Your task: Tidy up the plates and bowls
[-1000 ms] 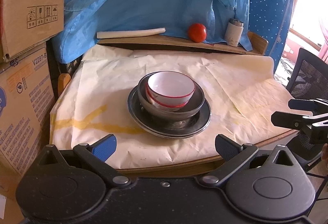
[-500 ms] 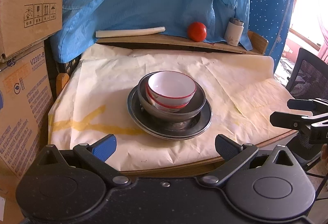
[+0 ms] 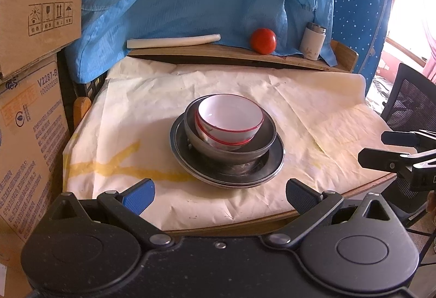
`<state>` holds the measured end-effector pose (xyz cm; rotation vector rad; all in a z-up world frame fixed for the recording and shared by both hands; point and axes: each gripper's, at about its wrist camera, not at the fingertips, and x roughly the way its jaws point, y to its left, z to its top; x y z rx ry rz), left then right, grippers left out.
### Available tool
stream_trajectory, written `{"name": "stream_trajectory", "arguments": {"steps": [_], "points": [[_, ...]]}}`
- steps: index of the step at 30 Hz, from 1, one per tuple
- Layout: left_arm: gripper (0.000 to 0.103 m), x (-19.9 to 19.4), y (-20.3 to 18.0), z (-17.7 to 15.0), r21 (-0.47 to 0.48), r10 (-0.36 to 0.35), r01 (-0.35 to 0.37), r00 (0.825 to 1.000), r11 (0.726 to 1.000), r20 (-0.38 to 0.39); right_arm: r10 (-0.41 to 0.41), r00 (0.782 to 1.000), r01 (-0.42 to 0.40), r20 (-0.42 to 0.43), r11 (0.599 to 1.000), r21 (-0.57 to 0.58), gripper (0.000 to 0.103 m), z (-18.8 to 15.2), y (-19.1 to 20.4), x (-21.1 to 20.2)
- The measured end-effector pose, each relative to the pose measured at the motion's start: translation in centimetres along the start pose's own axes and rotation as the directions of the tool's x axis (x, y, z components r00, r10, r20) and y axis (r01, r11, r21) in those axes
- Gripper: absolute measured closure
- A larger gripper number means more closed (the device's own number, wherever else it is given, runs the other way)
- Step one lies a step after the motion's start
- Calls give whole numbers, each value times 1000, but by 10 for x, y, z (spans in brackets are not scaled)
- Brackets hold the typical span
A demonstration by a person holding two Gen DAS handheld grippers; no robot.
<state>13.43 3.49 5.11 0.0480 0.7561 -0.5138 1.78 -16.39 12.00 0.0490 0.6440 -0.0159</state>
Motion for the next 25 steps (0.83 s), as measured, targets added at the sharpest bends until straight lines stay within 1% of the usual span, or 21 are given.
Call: {"name": "stream_trajectory", "arguments": {"steps": [5, 14, 19, 25], "points": [[1, 1, 0, 1, 6, 13, -13, 1000, 1000, 1, 1, 1000, -1, -6, 1000, 0, 0, 2, -1, 3], [1, 0, -2, 2, 13, -8, 8, 1000, 1000, 27, 2, 1000, -2, -9, 1000, 0, 0, 3, -2, 5], [1, 0, -2, 3, 10, -26, 26, 999, 1000, 32, 3, 1000, -3, -17, 1000, -2, 0, 4, -4, 10], [1, 3, -2, 4, 4, -22, 22, 999, 1000, 22, 7, 999, -7, -31, 1000, -4, 0, 6, -4, 15]]}}
